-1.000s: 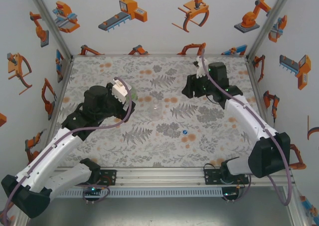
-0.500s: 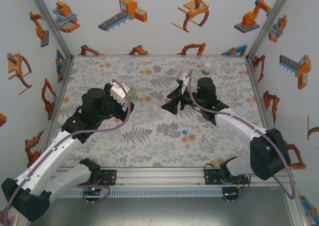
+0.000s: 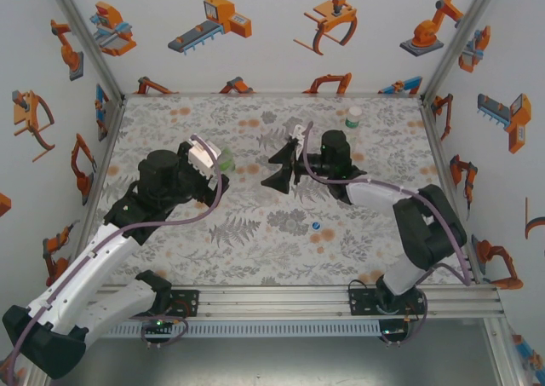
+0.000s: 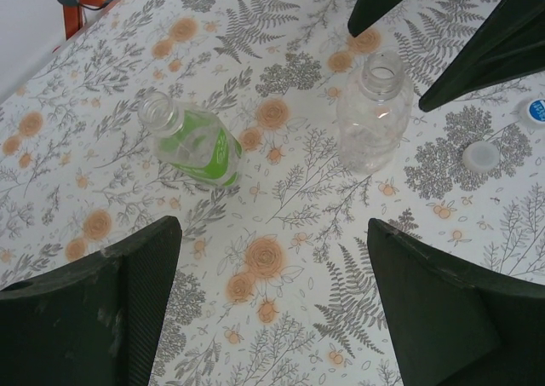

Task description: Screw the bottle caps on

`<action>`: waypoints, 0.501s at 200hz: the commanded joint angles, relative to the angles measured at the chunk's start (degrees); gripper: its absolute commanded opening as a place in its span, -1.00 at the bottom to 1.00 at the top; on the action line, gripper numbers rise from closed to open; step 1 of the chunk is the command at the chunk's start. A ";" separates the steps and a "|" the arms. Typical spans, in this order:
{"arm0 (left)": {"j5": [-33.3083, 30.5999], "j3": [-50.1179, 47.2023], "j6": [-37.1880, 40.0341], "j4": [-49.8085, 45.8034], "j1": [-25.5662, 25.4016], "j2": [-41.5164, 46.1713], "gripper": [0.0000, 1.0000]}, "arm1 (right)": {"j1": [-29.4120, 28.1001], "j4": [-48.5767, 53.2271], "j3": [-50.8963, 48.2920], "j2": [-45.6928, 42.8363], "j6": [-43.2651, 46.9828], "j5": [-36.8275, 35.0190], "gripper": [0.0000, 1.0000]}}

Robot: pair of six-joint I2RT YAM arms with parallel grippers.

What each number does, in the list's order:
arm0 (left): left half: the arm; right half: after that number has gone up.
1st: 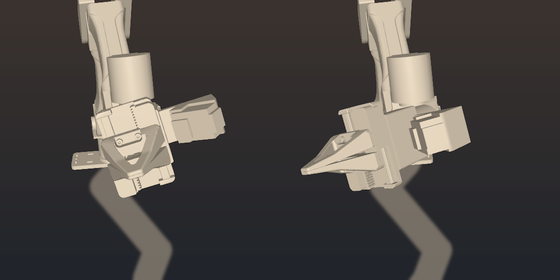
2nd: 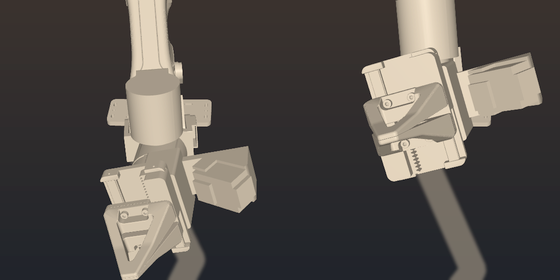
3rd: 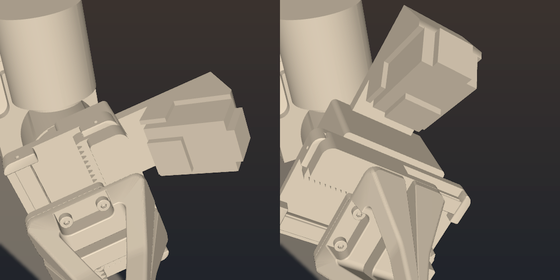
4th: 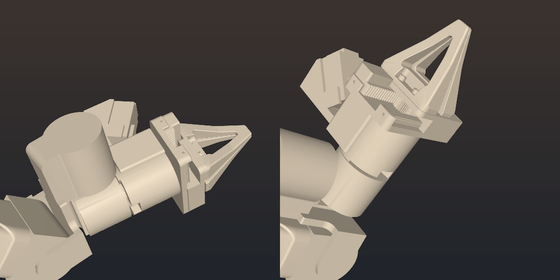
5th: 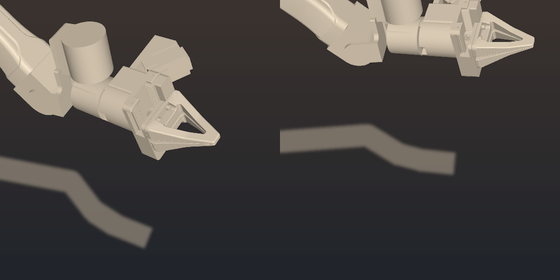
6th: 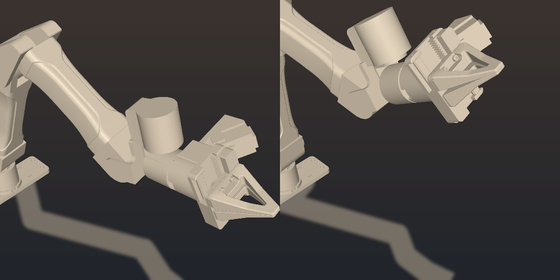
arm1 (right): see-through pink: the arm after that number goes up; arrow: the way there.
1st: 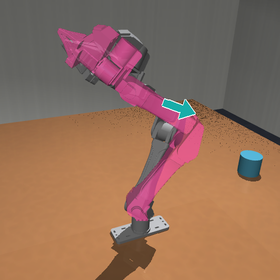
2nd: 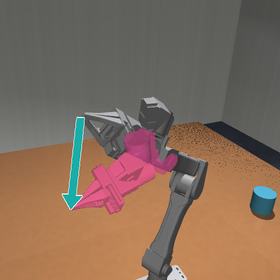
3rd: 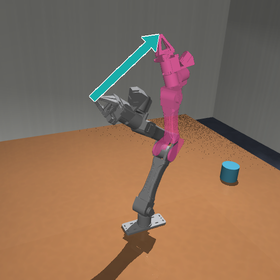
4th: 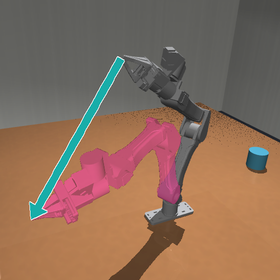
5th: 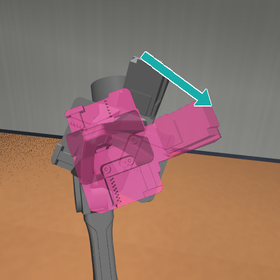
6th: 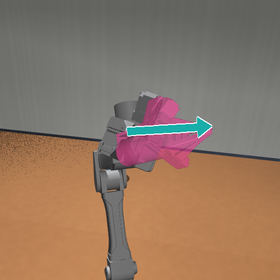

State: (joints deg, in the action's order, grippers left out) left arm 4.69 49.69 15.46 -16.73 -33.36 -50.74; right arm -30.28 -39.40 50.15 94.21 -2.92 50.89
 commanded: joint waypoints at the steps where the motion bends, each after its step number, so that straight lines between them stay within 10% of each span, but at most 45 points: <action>1: 1.66 -0.39 0.69 1.13 0.32 0.51 0.64 | -1.21 -7.05 1.91 2.56 1.08 2.71 0.51; 100: 2.44 -0.39 0.58 1.09 0.67 0.12 0.64 | -1.62 -25.09 0.70 16.04 -7.21 2.53 0.35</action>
State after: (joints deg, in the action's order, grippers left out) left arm 6.02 49.69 15.46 -16.73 -32.95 -50.74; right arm -31.70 -56.84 50.54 109.71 -8.34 52.07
